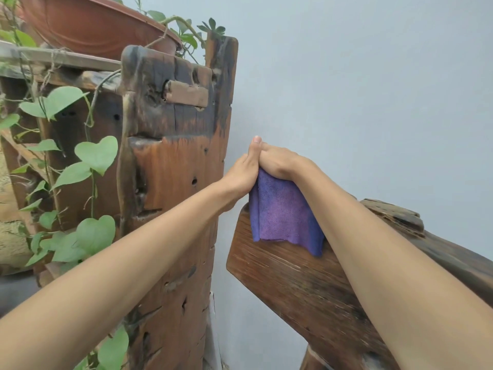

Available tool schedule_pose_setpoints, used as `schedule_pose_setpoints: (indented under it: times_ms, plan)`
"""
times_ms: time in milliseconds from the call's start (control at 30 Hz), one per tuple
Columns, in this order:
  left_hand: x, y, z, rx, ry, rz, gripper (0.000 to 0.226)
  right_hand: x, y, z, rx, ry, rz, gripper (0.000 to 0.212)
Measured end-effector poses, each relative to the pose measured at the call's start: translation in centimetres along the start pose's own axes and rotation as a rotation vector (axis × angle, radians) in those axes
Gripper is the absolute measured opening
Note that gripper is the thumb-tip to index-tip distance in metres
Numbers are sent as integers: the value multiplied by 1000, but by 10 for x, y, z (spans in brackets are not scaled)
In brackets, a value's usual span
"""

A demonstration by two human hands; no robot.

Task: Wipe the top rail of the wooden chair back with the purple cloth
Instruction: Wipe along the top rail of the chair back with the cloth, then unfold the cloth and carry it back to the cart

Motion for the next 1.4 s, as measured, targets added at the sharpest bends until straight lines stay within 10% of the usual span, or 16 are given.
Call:
schedule_pose_setpoints:
  times_ms: [433,600,900,1133,1400]
  plan:
    - [-31,3,46,-40,212,414,72,-76,-19,14,-194,214,184,82]
    - [-14,31,82,-110,282,1192,91,-100,-36,40,-48,399,-88,89]
    - [-37,45,106,-59,269,904,45,-108,-79,111,67,457,-473,93]
    - [-39,38,146,53,46,435,24,-66,-76,172,634,202,-701,53]
    - [-48,-8,189,-107,-115,139,31,-26,-95,256,325,-51,-1185,30]
Point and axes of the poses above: each hand's wrist, its own z-axis away from the middle knuckle, its own y-axis out of the back of the hand, x = y × z, the point moved 2 cm from there along -z, towards the middle knuckle, and after that the axes turned 12 degrees about y, right-handed, at the moved point
